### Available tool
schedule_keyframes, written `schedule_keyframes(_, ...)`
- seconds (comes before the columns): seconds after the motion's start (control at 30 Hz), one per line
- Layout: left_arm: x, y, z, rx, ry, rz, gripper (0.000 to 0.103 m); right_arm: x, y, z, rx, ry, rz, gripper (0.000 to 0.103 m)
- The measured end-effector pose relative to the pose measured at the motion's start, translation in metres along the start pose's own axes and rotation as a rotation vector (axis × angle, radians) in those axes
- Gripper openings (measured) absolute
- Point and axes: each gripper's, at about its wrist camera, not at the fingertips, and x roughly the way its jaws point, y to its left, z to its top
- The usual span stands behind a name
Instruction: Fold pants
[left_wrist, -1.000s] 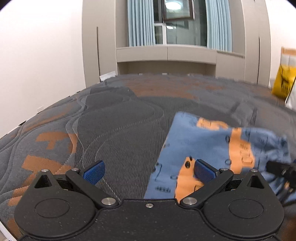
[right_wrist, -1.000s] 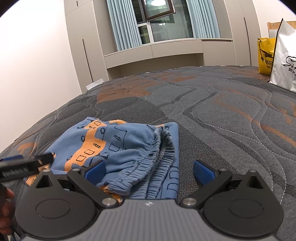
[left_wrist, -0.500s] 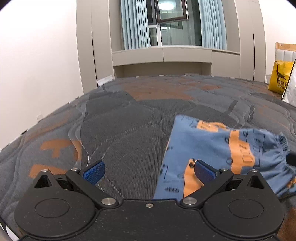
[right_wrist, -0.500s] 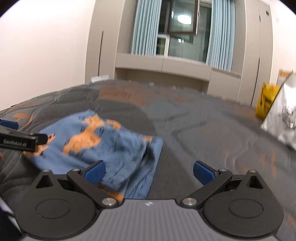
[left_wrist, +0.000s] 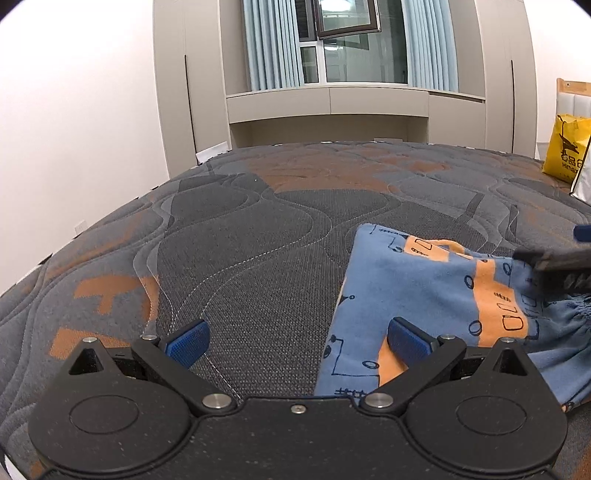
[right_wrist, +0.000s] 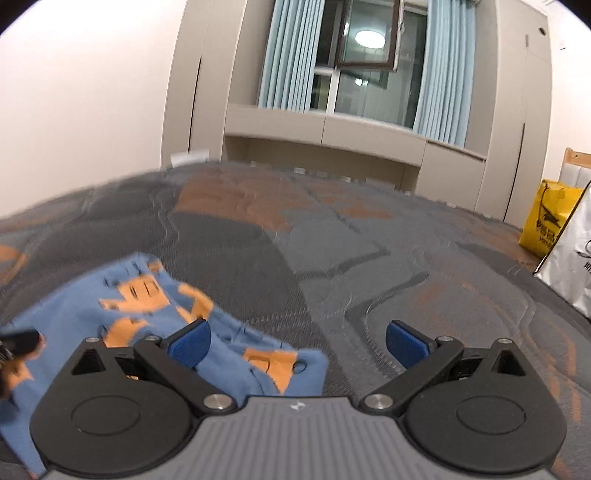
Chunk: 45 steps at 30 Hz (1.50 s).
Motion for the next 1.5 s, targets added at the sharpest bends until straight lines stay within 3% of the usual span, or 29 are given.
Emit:
schedule_keyframes(0.1,-0.002,0.0,0.005,0.02,-0.014,0.018,0.103,0.014,0.001,-0.01,-0.055,0.04,-0.055,0.103)
schedule_keyframes(0.17,-0.003,0.0,0.009,0.033,-0.027,0.034,0.103,0.011,-0.004,-0.011,-0.037,0.032,-0.045,0.103)
schedule_keyframes(0.3,-0.005,-0.001,0.022,0.062,-0.064,0.033,0.103,-0.002,-0.003,-0.013,-0.09,-0.016,-0.121,0.103)
schedule_keyframes(0.53,0.004,-0.015,0.056,0.214,-0.132,0.01,0.103,-0.022,-0.007,-0.013,-0.06,-0.032,-0.082,0.103)
schedule_keyframes(0.7,0.03,-0.036,0.072,0.307,-0.123,-0.004,0.103,-0.02,-0.012,-0.017,-0.029,-0.017,-0.073,0.103)
schedule_keyframes(0.83,0.062,-0.051,0.073,0.342,-0.059,-0.007,0.103,-0.016,-0.017,-0.02,-0.01,-0.01,-0.064,0.103)
schedule_keyframes(1.1,0.089,-0.059,0.065,0.34,-0.021,0.021,0.103,-0.008,-0.03,-0.023,0.048,0.003,-0.032,0.103)
schedule_keyframes(1.5,0.093,-0.057,0.062,0.328,-0.022,0.02,0.103,-0.004,-0.032,-0.025,0.069,0.02,-0.031,0.103)
